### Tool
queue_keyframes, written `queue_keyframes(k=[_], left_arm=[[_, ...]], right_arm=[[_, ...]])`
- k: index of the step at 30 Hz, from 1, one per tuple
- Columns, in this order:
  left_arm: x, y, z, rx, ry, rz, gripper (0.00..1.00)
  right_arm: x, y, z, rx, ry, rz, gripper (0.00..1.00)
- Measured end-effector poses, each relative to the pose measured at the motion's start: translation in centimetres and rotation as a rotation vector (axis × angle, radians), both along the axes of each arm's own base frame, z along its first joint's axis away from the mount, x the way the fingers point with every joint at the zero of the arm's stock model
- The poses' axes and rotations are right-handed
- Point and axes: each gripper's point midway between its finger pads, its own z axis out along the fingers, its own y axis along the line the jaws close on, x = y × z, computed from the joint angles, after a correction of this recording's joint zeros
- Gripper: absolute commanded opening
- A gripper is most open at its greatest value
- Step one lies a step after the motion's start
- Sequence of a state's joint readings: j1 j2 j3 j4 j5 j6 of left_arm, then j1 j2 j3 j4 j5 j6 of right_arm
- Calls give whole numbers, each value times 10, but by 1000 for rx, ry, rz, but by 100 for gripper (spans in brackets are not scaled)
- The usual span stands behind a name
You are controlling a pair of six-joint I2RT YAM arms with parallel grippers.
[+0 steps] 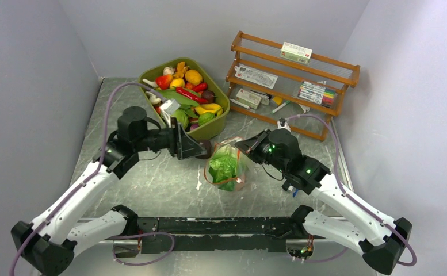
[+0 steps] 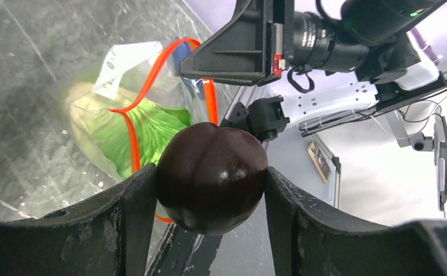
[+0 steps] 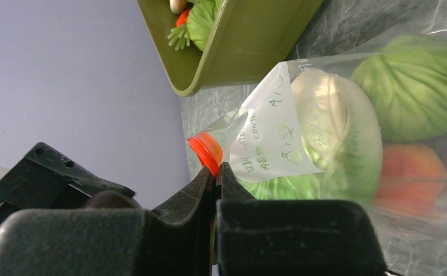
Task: Place the food in the zip-top bag and seal the zipper
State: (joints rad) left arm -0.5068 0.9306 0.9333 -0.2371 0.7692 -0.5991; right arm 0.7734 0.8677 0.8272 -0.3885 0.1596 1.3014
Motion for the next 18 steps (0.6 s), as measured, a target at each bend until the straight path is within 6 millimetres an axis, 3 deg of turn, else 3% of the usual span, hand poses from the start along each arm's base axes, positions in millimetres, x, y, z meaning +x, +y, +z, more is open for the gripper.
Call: queue_keyframes(k=[11, 18], left_arm=[[11, -51, -38, 122, 63, -14, 32], [-4, -78, -57, 177, 70, -73, 33]], right_arm=[[0, -1, 4, 22, -21, -7, 0], [1, 0, 8, 19, -47, 5, 0]])
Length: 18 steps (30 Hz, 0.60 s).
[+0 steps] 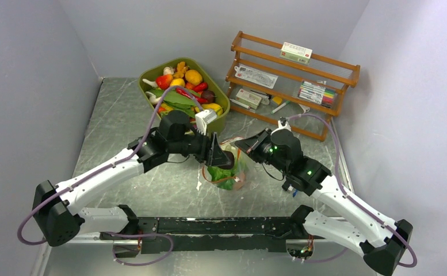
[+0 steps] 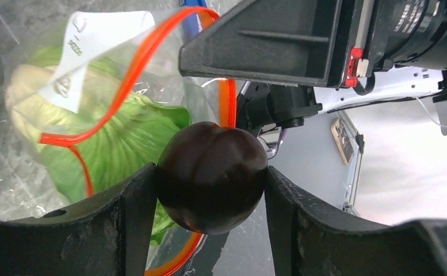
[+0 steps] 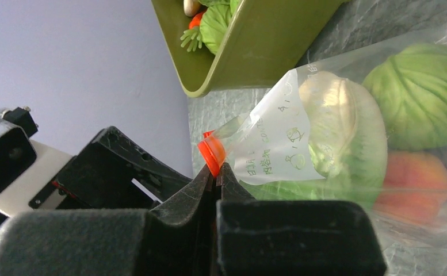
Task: Place the food in the zip-top bag and seal the zipper
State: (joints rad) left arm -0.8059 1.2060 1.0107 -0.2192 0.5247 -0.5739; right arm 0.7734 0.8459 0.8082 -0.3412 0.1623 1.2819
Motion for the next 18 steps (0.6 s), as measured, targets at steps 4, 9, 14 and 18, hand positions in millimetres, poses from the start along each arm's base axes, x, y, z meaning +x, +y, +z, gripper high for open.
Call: queue_keyframes(k=[4, 9, 14, 18], left_arm=[[-8, -7, -11, 49, -10, 9, 32], [5, -5, -33, 154, -46, 102, 31], [23, 0, -57, 254, -82, 195, 30], [28, 3, -70, 292, -99, 239, 36]], right_arm=[[-1, 2, 2, 0, -13, 20, 0], [-11, 18, 5, 10, -96, 153, 0], [-24, 29, 8, -11, -160, 286, 0], [-30, 34, 4, -33, -167, 347, 0]])
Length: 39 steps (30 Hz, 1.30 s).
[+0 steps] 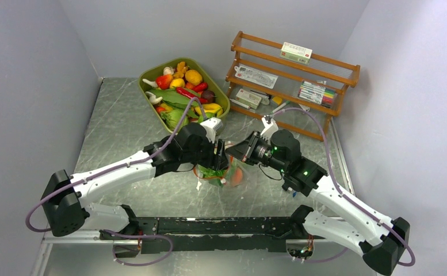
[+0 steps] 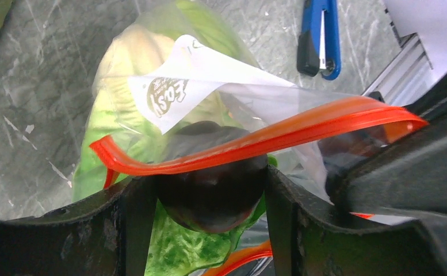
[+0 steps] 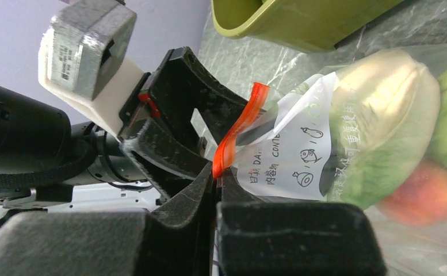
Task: Place the food in the zip-top bag and seal the zipper
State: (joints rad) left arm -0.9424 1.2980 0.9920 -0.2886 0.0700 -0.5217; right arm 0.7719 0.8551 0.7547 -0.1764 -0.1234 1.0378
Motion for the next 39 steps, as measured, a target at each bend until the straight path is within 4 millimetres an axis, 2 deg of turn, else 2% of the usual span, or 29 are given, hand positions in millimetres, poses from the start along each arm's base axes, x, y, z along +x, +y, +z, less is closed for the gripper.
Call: queue_keyframes(k=[6, 9, 16, 20, 29, 32, 37, 39], left_arm=[[-3, 0, -8, 25, -16, 17, 58], [-3, 0, -6, 19, -12, 19, 63], [-5, 7, 19, -41, -37, 48, 79], [-8, 11, 34, -75, -57, 52, 82], [-12, 15, 49, -97, -60, 54, 86], [-13, 17, 57, -111, -66, 56, 82], [-16, 21, 76, -159, -81, 64, 49], [-17, 22, 84, -176, -92, 64, 40]], right_arm=[[-3, 0, -5, -15, 2, 16, 0], [-3, 0, -6, -12, 1, 19, 0], [-4, 0, -1, 5, -22, 23, 0], [-4, 0, 3, 13, -40, 26, 0], [-3, 1, 6, 21, -53, 27, 0], [-2, 2, 6, 22, -56, 27, 0], [0, 4, 0, 5, -43, 27, 0], [1, 5, -2, 0, -39, 28, 0]])
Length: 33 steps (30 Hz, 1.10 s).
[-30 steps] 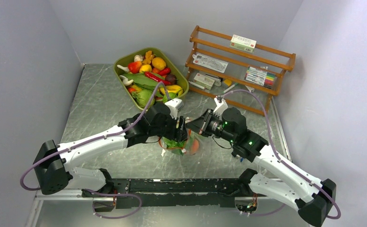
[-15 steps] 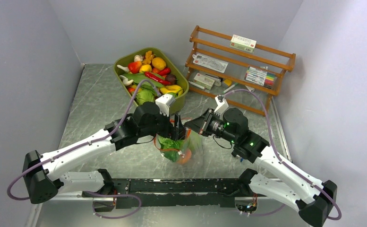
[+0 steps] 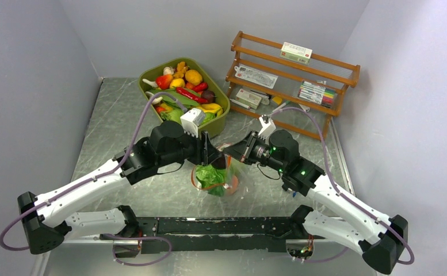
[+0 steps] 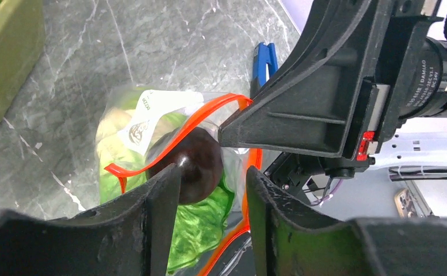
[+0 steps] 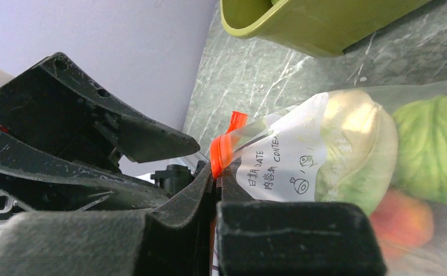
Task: Place the food in the zip-top bag and seal the zipper
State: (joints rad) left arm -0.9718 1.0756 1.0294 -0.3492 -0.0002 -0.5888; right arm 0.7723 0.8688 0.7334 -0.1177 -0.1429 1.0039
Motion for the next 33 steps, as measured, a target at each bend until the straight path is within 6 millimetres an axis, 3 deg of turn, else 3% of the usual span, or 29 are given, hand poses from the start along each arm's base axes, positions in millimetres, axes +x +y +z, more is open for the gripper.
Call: queue_keyframes(k=[3, 5, 9, 18, 25, 29, 33], left_arm=[[-1, 2, 4, -9, -7, 0, 24], [-1, 2, 4, -10, -5, 0, 19], [-2, 2, -2, -1, 4, -4, 17], [5, -7, -56, 110, 40, -20, 13], [5, -20, -69, 122, 59, -65, 31], [4, -18, -58, 97, 41, -65, 46], [3, -11, -31, 63, 4, -50, 62]], right_arm=[[0, 1, 0, -3, -1, 1, 0], [1, 1, 0, -3, -1, 1, 0], [1, 1, 0, -4, -1, 0, 0], [1, 1, -1, -6, 2, 1, 0], [2, 1, -7, -29, 13, 2, 0], [3, -1, -5, -31, -5, -5, 0], [3, -3, 0, -34, -26, -11, 0]])
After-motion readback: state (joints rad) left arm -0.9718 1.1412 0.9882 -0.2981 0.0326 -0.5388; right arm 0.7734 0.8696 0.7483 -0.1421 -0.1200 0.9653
